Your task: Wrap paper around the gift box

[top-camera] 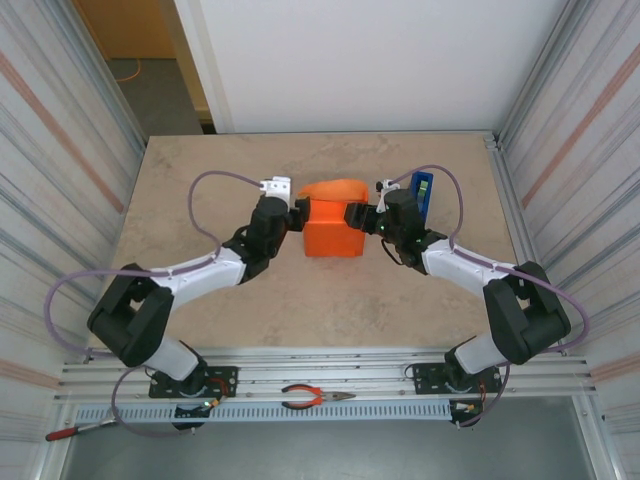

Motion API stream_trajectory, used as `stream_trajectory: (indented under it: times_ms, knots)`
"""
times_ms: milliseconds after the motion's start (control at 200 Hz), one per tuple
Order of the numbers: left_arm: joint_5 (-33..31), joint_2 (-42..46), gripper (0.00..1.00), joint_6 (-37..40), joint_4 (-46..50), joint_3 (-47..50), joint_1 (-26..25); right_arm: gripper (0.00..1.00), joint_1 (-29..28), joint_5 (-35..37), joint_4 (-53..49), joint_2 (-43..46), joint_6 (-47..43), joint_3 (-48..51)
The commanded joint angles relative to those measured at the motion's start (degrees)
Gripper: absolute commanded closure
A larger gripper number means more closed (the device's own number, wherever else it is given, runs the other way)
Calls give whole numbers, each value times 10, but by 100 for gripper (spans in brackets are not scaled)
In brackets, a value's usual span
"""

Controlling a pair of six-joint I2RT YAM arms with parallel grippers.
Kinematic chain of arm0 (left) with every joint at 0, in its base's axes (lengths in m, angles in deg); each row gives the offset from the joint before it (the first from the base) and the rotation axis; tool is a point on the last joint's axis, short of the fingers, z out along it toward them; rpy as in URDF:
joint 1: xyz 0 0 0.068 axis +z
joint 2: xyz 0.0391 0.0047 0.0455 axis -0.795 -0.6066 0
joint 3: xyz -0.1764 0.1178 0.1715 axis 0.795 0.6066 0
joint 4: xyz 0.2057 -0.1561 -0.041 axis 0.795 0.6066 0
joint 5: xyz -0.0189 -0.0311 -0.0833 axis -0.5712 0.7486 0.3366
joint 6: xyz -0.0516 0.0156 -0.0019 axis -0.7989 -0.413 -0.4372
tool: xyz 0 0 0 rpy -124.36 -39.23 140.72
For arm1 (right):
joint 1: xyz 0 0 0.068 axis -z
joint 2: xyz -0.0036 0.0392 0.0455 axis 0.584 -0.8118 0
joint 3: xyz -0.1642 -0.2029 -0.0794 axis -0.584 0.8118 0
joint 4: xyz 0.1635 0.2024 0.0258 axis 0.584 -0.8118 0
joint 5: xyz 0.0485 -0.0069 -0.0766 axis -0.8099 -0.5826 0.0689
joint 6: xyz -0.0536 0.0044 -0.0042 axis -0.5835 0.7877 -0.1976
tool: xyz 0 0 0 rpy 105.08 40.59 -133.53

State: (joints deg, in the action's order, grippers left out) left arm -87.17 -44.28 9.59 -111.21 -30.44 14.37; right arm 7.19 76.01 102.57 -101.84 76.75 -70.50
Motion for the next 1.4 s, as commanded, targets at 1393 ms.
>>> stream_trajectory:
  times_ms: [1393]
  knots:
    - [-16,-130,42,-17,-8,-56,-27,2,26,31,-186,70,-27,-96]
